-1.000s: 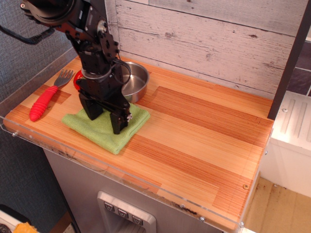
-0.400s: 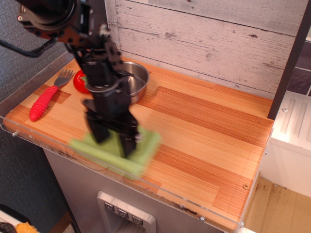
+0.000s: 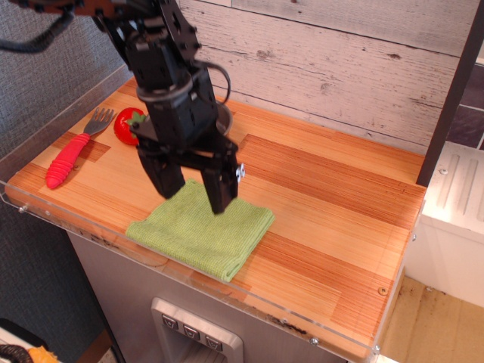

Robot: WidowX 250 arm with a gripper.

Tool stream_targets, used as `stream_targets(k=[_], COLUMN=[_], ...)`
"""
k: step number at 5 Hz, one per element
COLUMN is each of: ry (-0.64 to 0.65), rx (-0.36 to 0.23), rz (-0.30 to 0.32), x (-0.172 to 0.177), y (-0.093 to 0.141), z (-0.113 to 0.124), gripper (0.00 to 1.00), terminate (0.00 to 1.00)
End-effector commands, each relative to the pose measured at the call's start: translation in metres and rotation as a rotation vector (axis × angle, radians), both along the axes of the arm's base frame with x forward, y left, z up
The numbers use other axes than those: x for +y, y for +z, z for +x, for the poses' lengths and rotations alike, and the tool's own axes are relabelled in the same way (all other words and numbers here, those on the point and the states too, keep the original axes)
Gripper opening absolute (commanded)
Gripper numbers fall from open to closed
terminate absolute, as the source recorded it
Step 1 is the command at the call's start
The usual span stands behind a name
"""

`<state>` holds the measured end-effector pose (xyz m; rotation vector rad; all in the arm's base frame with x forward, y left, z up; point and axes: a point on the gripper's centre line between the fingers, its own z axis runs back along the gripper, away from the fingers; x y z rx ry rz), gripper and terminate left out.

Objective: Move the green cloth middle bottom of table.

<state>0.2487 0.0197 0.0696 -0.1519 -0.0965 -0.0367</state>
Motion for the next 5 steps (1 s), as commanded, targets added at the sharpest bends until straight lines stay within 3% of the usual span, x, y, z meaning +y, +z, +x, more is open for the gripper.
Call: stream_targets(k=[1,2,4,5], ry=[0.005,0.004,-0.003,-0.003], rx=[-0.08,-0.087,-0.095,-0.095], rz=[0.09,0.178,0.203,0.203], x=[0.004,0.005,0.002,0.002], y=[0.033,0.04,0.043,0.043], z=[0.013,0.011,0.01,0.01], gripper=[1.0,1.0,1.0,1.0], terminate=[0.0,0.0,0.0,1.0])
